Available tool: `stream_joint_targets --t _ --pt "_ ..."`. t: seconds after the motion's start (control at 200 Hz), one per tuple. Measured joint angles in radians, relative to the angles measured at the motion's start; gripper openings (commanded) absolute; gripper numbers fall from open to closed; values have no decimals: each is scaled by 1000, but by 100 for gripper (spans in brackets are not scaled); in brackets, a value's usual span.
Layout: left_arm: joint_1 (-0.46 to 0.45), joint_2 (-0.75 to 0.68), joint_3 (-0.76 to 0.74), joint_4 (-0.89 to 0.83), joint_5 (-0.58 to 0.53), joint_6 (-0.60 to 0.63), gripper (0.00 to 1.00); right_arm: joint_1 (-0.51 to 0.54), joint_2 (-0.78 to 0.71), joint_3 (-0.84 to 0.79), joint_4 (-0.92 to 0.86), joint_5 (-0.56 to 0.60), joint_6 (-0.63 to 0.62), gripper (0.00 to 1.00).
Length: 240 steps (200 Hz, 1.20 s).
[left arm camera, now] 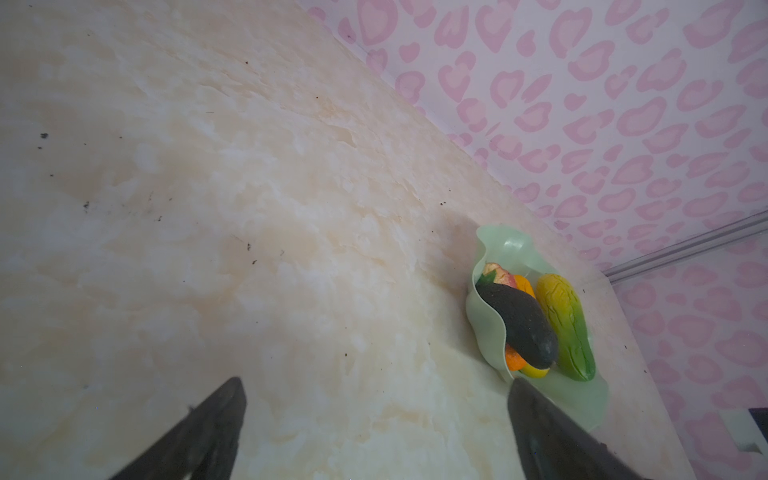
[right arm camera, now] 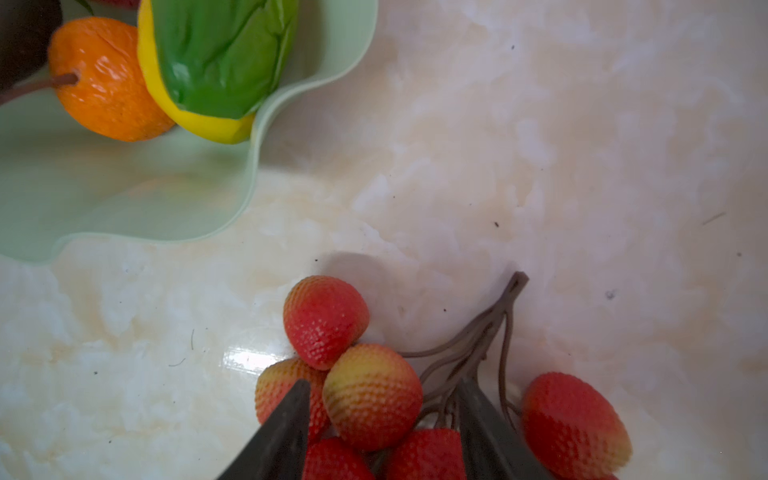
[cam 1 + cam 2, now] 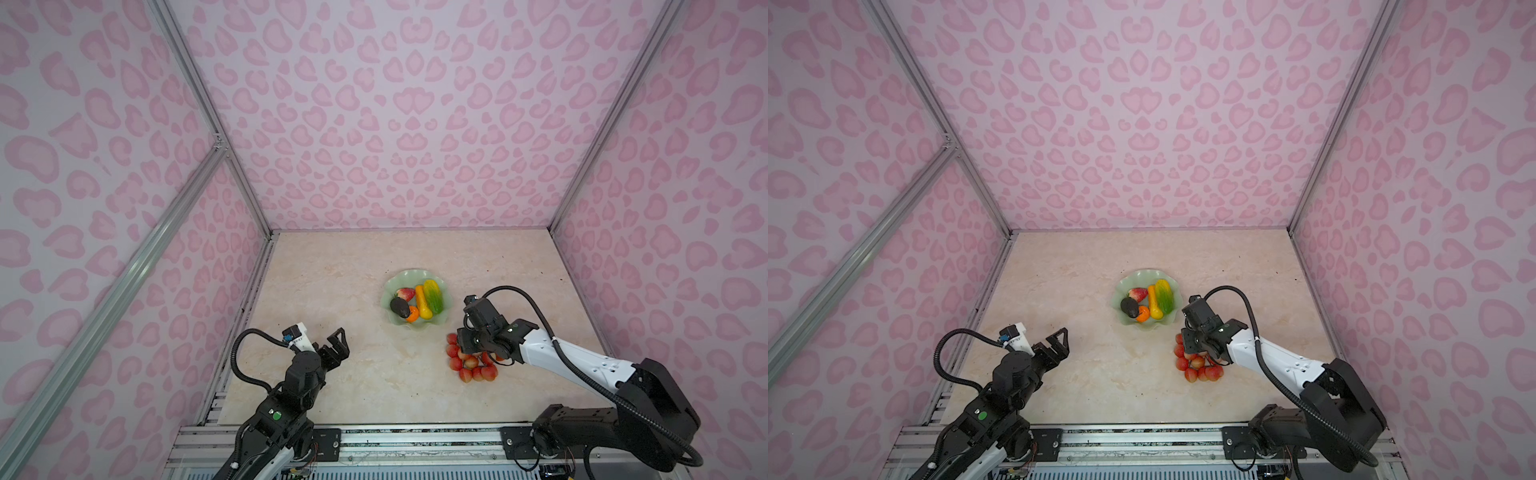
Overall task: Place and organize the fake fruits in the fruit bowl
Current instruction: 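Grasp the lychee bunch by its stem with the right gripper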
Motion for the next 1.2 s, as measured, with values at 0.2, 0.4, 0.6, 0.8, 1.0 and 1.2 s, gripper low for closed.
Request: stream_joint_targets --t 0.2,0.4,0.6,0.8,1.0,1.2 --pt "0 -3 0 7 4 -3 99 0 58 -4 37 -14 -5 35" --pt "0 -1 0 8 3 -3 99 0 81 -3 79 -26 -11 16" --pt "0 4 1 9 3 -3 99 0 25 22 74 -40 -24 25" --pt "0 12 1 10 3 -3 99 -2 -91 36 5 36 -18 45" --pt "0 39 1 23 3 -3 99 -130 -161 -38 -40 90 1 41" --pt "0 100 21 60 14 11 99 -238 -52 11 -53 26 -18 36"
